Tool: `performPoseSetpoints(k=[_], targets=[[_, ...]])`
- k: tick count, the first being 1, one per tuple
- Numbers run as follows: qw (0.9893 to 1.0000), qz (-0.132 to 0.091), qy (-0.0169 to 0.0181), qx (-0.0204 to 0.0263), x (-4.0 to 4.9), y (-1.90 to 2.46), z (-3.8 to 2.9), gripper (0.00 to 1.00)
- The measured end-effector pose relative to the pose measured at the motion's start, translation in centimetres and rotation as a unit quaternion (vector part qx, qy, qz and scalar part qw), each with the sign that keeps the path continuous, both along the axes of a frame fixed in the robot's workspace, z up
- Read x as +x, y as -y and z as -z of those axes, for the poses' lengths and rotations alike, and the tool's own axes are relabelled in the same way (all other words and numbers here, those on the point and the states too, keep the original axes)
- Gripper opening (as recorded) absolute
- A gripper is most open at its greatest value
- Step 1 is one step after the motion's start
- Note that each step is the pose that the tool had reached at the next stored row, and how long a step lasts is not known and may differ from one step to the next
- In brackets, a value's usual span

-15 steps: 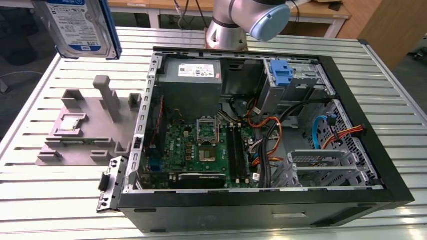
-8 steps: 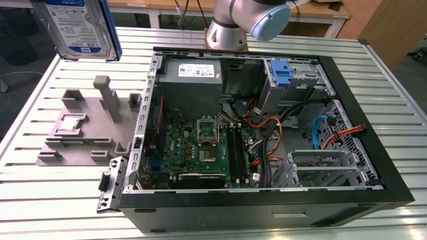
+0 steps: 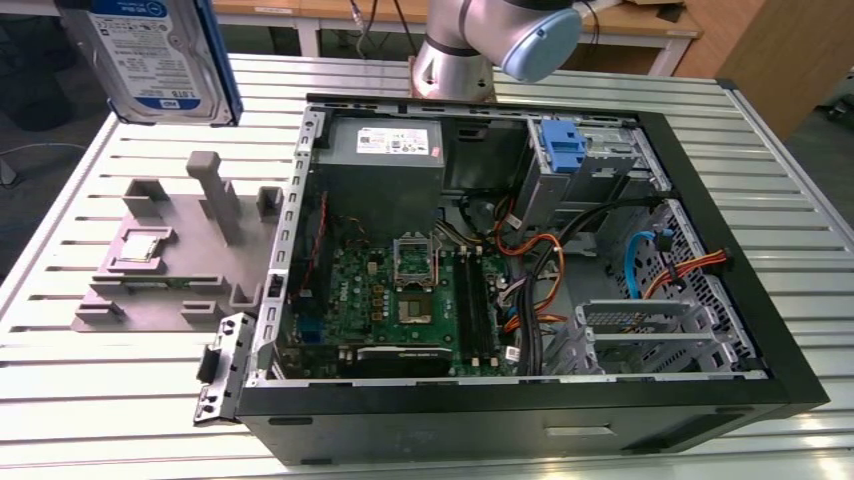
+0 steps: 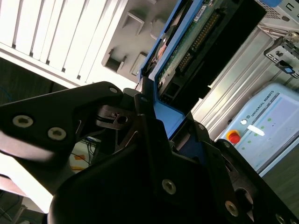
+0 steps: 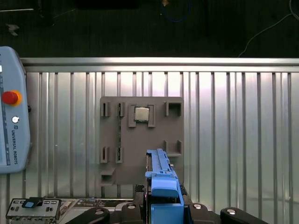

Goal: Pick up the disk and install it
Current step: 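Pick up the disk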

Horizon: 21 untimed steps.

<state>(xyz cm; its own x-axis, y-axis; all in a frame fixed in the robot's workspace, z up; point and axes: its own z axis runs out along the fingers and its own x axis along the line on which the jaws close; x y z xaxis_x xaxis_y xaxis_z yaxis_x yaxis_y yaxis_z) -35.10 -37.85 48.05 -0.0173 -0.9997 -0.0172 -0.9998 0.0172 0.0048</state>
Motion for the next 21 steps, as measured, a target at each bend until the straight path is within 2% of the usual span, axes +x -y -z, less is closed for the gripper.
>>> performPoseSetpoints(k=[10, 15, 21], targets=[[1.0000, 0.000, 0.0000, 0.0000, 0.04, 0.75, 0.00, 0.37], [1.0000, 0.000, 0.0000, 0.0000, 0.19, 0.82, 0.01, 0.37], [1.0000, 0.000, 0.0000, 0.0000, 0.90, 0.83, 0.01, 0.37]])
